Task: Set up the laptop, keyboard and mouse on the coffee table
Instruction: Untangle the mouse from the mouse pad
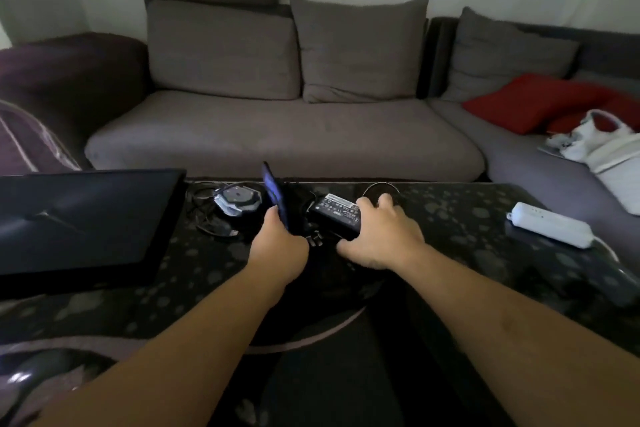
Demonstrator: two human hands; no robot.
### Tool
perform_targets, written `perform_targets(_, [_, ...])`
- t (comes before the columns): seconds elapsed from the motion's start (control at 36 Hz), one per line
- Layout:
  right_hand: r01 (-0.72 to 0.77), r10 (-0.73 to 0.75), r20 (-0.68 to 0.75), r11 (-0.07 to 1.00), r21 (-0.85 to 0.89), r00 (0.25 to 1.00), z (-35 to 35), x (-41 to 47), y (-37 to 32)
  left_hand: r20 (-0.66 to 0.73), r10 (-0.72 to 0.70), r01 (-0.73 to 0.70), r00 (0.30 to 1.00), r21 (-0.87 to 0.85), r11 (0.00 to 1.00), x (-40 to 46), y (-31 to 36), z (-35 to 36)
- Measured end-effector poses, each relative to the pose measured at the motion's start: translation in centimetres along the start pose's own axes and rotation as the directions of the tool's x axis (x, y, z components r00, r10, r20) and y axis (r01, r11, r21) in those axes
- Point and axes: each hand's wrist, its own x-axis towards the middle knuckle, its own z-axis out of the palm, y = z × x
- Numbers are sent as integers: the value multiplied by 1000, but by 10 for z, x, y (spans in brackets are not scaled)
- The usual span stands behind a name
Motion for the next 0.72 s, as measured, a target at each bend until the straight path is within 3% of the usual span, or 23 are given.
perform_targets(0.28, [-98, 106, -52, 986, 132, 993, -20, -21, 90, 139, 31, 7, 990, -265, 964, -23, 34, 93])
perform_targets(0.44, [-218, 230, -75, 966, 142, 970, -42, -41, 154, 389, 48, 95, 920, -339, 936, -32, 64, 157])
perform_targets(0.56, [-274, 280, -31, 952, 139, 959, -39, -53, 189, 547, 6, 188, 837, -298, 936, -37, 68, 170])
perform_targets(0.67, [-351, 347, 58, 933, 80, 936, -40, -59, 192, 481, 15, 44, 877, -111, 993, -43, 62, 150])
perform_targets(0.72, [-396, 396, 24, 918, 23, 918, -48, -63, 178, 404, 50, -65, 914, 23, 998, -45, 57, 128])
